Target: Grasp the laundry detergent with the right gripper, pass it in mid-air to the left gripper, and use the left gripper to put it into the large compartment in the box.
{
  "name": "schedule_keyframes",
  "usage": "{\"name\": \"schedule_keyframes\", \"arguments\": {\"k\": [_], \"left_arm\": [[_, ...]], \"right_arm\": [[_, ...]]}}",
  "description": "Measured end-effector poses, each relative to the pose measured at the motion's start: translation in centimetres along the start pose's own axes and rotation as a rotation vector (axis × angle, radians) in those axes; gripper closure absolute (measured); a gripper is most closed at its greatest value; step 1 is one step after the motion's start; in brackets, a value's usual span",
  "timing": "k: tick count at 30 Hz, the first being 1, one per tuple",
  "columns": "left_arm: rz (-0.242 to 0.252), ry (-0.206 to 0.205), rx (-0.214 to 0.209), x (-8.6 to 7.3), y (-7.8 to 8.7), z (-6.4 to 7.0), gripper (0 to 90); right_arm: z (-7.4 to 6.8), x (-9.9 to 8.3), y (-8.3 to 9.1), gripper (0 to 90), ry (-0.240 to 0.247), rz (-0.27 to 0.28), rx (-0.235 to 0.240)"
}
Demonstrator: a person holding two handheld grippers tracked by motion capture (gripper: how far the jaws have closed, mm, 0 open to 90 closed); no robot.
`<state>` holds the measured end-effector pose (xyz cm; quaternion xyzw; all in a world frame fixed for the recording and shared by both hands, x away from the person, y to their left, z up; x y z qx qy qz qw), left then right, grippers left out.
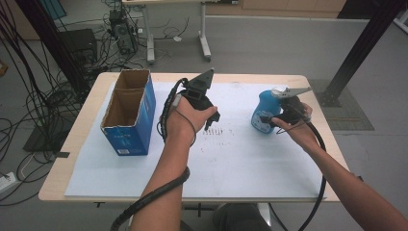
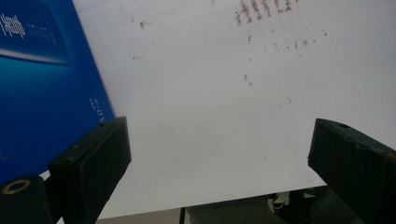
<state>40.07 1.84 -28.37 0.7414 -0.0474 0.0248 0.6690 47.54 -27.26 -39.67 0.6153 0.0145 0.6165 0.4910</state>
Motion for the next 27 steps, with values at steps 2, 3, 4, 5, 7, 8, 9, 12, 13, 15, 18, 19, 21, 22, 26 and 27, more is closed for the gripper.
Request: {"name": "schedule_keyframes", "arguments": {"k": [2,3,4,5,7,8,9,12,13,15,18,19,21,22,26,27], "left_arm": [[0.003,0.001,0.002,0.01,0.02,-0.02,6.3],[0.001,0.001,0.0,0.0,0.06,-0.05,6.3],[0.002,0.0,0.0,0.01,0.07,-0.07,6.3],[0.001,0.002,0.0,0.0,0.08,-0.06,6.3],[0.004,0.0,-0.001,0.0,0.09,-0.04,6.3],[0.004,0.0,-0.001,0.0,0.1,-0.03,6.3],[0.003,0.0,0.001,0.0,0.11,-0.02,6.3],[0.001,-0.001,0.001,0.02,0.15,-0.02,6.3],[0.001,-0.002,0.002,0.03,0.15,-0.02,6.3],[0.002,0.001,0.0,0.03,0.15,0.02,6.3],[0.004,-0.001,-0.001,0.06,0.17,0.07,6.3],[0.005,-0.002,0.0,0.07,0.19,0.06,6.3],[0.004,-0.004,0.002,0.08,0.19,0.04,6.3],[0.004,-0.001,0.001,0.07,0.18,0.05,6.3],[0.004,-0.001,0.001,0.06,0.16,0.05,6.3],[0.003,0.0,0.0,0.04,0.15,0.06,6.3]], "right_arm": [[0.01,0.01,0.0,3.1,0.001,0.001,-0.001],[0.02,0.02,0.01,3.1,0.002,0.002,-0.002],[0.04,0.04,0.02,3.1,0.002,0.004,-0.003],[0.05,0.04,0.03,3.1,0.001,0.005,-0.003],[0.06,0.04,0.03,3.1,0.002,0.006,-0.003],[0.06,0.05,0.04,3.1,0.003,0.006,-0.003],[0.05,0.05,0.04,3.1,0.003,0.007,-0.003],[0.06,0.09,0.08,3.1,0.004,0.01,-0.004],[0.05,0.11,0.09,3.1,0.003,0.011,-0.004],[0.04,0.13,0.1,3.1,0.003,0.012,-0.004],[0.04,0.16,0.11,3.2,0.003,0.014,-0.005],[0.05,0.17,0.1,3.1,0.004,0.015,-0.006],[0.06,0.19,0.1,3.1,0.005,0.016,-0.005],[0.06,0.19,0.1,3.1,0.005,0.016,-0.006],[0.05,0.2,0.1,3.2,0.006,0.017,-0.005],[0.05,0.2,0.09,3.2,0.006,0.017,-0.005]]}}
Point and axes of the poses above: each handheld gripper's, and its own axes: y roughly backward along the jaws, x roughly out of its top, z roughly to its right, the point moved 4 cm from there along -y, roughly forward along the jaws, and after that the axes turned 14 degrees about y, right-handed, at the moved point
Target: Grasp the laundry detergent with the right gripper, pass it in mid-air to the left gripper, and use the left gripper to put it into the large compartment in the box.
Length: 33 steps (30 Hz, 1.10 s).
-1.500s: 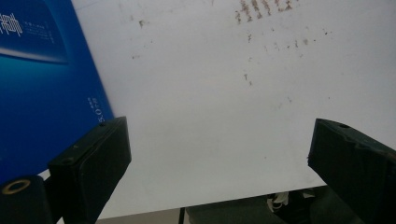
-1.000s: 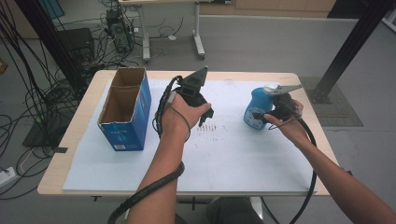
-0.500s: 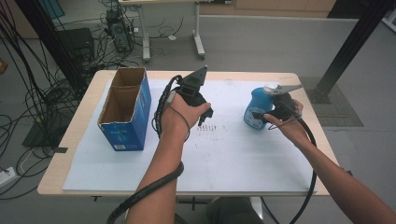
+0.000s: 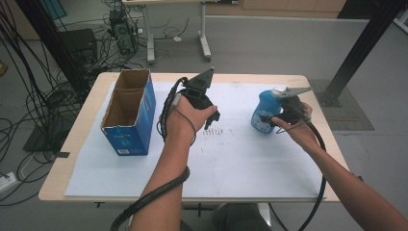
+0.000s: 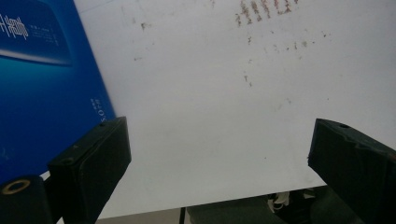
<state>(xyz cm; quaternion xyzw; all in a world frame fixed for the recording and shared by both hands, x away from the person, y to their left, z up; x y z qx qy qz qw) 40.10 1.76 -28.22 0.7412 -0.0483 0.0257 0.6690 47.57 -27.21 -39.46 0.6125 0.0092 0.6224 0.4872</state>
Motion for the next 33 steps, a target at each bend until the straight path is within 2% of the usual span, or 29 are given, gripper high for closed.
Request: {"name": "schedule_keyframes", "arguments": {"k": [33], "left_arm": [[0.005,-0.005,0.002,0.02,0.25,0.1,6.3]], "right_arm": [[-0.12,0.11,-0.07,3.0,0.002,0.009,0.001]]}}
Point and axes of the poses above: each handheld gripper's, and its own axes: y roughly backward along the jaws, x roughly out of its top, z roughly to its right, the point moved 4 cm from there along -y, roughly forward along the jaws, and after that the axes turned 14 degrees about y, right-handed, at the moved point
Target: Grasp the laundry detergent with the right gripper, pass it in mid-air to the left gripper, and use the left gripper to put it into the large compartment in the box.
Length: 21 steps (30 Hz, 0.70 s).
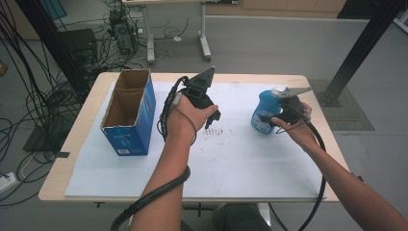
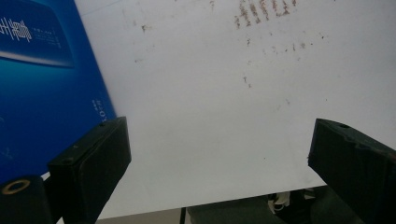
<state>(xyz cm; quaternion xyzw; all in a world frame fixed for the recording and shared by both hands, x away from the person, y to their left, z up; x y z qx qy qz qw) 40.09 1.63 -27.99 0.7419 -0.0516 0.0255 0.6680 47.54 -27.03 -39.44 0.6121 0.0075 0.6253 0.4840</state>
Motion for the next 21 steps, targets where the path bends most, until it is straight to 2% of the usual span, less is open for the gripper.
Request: {"name": "schedule_keyframes", "arguments": {"k": [21], "left_arm": [[0.002,0.002,0.001,0.03,0.15,0.04,6.3]], "right_arm": [[-0.03,-0.02,-0.12,2.5,0.0,-0.001,-0.002]]}}
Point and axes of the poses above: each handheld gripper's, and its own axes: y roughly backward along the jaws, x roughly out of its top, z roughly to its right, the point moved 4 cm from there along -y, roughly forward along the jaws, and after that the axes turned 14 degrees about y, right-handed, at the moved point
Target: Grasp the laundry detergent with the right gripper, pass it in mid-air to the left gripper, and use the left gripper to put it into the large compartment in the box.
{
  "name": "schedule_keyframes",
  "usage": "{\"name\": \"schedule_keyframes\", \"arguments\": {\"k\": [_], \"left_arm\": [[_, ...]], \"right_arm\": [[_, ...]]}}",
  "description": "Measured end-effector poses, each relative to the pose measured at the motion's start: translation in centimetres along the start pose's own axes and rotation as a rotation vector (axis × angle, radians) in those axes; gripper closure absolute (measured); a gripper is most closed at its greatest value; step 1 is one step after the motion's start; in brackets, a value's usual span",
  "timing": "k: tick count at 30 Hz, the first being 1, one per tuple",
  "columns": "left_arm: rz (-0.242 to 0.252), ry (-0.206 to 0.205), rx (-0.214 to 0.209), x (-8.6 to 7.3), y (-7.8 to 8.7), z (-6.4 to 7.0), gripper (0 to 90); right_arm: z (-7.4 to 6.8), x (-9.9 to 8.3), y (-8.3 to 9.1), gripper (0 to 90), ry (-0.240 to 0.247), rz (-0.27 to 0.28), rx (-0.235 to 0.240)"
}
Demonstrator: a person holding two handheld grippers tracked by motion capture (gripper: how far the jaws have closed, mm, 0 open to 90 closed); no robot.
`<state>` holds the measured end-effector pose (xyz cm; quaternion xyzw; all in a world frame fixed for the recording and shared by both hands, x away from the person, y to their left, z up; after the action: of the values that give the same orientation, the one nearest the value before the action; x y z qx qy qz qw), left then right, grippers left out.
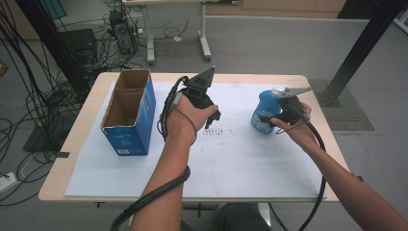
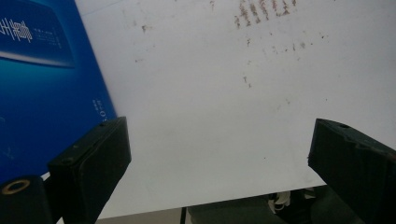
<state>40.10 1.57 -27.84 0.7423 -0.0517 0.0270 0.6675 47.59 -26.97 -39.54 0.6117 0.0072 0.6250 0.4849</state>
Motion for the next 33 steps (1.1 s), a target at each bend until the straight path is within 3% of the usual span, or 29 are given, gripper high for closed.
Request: {"name": "schedule_keyframes", "arguments": {"k": [33], "left_arm": [[-0.005,-0.002,0.007,-0.09,-0.25,-0.18,6.2]], "right_arm": [[-0.06,0.13,-0.1,2.3,0.0,0.012,-0.004]]}}
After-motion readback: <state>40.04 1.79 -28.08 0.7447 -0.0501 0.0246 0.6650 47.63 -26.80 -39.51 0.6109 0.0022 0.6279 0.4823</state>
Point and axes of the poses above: each handheld gripper's, and its own axes: y roughly backward along the jaws, x roughly out of its top, z roughly to its right, the point moved 4 cm from there along -y, roughly forward along the jaws, and after that the axes turned 14 degrees about y, right-handed, at the moved point
